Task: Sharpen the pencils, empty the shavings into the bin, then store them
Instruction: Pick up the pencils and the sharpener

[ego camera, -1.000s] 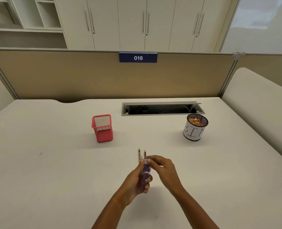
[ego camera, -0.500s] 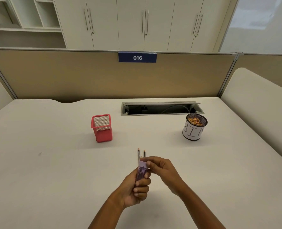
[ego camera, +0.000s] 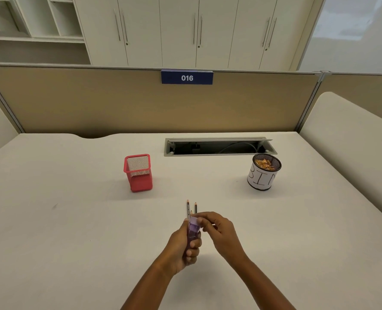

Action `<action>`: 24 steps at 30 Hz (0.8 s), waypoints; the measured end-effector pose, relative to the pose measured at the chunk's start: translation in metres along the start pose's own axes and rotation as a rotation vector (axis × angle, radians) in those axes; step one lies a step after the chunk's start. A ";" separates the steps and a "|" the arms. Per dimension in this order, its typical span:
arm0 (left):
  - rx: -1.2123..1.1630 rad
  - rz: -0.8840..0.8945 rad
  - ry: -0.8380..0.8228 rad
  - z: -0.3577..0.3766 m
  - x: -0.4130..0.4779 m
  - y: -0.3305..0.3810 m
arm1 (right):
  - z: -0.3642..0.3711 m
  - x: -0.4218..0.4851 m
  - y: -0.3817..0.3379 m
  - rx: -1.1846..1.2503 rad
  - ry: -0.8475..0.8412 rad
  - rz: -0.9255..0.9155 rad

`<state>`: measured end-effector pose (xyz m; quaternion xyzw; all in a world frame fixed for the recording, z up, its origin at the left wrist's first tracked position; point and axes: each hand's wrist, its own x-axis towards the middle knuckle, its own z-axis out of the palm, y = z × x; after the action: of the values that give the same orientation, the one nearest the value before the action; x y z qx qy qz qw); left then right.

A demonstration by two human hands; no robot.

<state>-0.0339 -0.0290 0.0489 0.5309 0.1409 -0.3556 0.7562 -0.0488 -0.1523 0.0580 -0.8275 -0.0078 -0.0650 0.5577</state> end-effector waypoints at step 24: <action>0.160 0.059 0.058 -0.008 0.005 -0.013 | 0.014 0.038 0.024 -0.131 0.049 0.376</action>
<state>-0.0380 -0.0260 0.0331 0.6038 0.1180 -0.3276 0.7170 -0.0076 -0.1510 0.0349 -0.8470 0.1646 0.0197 0.5050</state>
